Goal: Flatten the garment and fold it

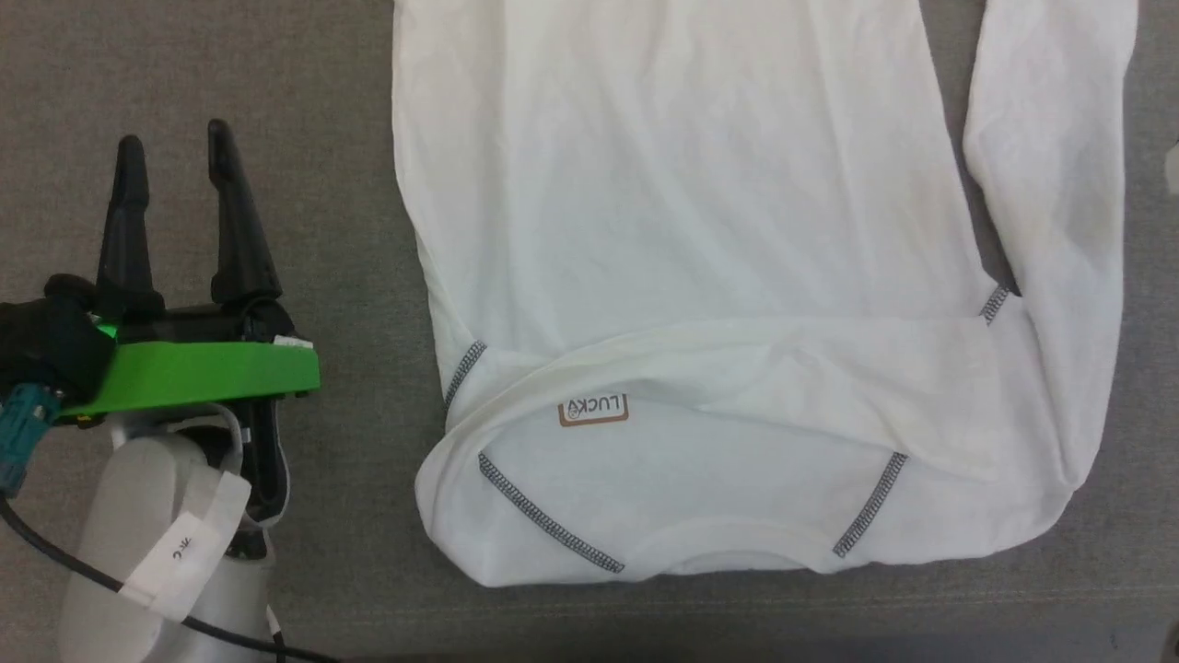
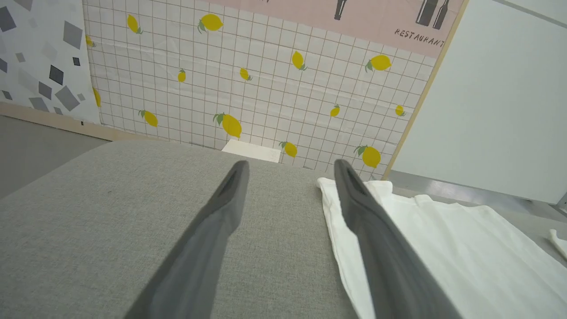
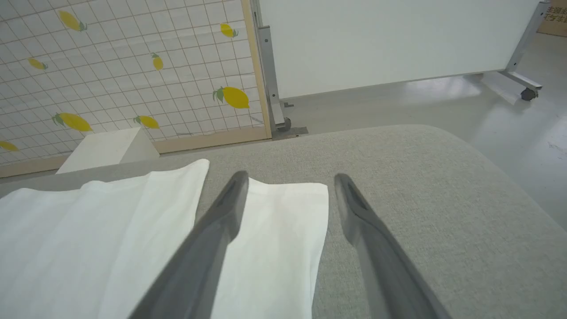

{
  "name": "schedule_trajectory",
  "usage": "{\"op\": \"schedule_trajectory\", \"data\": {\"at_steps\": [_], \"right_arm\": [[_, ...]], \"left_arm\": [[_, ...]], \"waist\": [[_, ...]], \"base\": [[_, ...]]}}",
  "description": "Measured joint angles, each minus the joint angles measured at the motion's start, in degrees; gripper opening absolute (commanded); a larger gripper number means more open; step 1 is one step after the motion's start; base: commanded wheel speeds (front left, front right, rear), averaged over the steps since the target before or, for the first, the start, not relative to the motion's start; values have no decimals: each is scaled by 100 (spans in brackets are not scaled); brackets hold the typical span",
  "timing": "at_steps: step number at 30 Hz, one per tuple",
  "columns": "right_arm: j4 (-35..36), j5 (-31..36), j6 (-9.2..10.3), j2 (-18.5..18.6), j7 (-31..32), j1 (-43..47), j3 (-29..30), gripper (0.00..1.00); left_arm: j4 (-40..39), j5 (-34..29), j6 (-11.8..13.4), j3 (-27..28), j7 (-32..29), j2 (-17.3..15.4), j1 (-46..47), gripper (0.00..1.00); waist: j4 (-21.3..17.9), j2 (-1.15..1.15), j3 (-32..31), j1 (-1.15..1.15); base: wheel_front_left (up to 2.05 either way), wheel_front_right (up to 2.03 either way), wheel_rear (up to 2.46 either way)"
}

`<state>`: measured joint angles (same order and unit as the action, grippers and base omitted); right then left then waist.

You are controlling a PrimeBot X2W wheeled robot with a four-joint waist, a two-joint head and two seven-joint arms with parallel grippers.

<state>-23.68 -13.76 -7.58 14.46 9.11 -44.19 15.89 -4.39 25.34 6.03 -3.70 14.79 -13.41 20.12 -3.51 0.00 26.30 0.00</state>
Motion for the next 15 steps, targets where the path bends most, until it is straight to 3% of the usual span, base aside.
{"op": "schedule_trajectory", "data": {"at_steps": [9, 15], "right_arm": [[-1194, 477, 0, 146, 676, -1298, 977, 100], [-1489, 1172, 0, 189, 1399, -1841, 1824, 100]], "left_arm": [[-283, -552, -307, 345, 0, 322, -9, 100], [-521, -721, -492, 457, 0, 525, -13, 100]], "waist": [[246, 0, 741, 0], [429, 0, 1161, 1]], "base": [[0, 0, 0], [0, 0, 0]]}}
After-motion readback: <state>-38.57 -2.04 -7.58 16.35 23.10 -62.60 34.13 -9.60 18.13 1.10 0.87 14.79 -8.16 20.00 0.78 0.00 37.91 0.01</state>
